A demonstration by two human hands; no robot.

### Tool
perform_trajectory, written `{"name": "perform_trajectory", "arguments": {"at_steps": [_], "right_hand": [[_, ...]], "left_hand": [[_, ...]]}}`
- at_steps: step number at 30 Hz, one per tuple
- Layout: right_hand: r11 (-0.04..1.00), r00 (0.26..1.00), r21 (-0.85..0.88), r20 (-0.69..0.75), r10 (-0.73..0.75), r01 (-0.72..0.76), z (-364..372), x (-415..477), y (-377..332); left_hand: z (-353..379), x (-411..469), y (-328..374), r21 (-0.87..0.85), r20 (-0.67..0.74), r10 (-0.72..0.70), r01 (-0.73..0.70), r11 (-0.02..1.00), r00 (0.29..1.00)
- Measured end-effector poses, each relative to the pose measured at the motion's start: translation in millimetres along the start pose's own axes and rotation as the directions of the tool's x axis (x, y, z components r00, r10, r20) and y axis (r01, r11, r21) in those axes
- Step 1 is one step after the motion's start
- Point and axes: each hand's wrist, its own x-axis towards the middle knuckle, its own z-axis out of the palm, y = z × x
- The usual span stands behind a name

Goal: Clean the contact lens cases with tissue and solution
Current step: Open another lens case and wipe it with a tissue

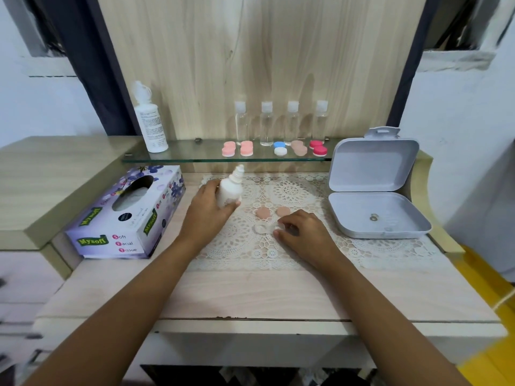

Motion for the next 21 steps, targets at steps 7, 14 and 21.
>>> {"name": "perform_trajectory", "arguments": {"at_steps": [7, 14, 21], "right_hand": [[1.0, 1.0, -0.001, -0.006, 0.0, 0.0, -0.4, -0.9, -1.4], [1.0, 1.0, -0.002, -0.002, -0.003, 0.003, -1.0, -0.9, -2.1], [1.0, 1.0, 0.0, 0.003, -0.002, 0.002, -0.2, 0.0, -1.1]], "left_hand": [[4.2, 10.0, 0.6, -0.209, -0.088, -0.279, 0.257, 0.944, 0.956], [7.6, 10.2, -5.4, -0.2, -0.097, -0.301, 0.277, 0.94, 0.949], [-0.1, 5.9, 15.5, -0.053, -0.279, -0.131, 0.121, 0.991, 0.951]]}}
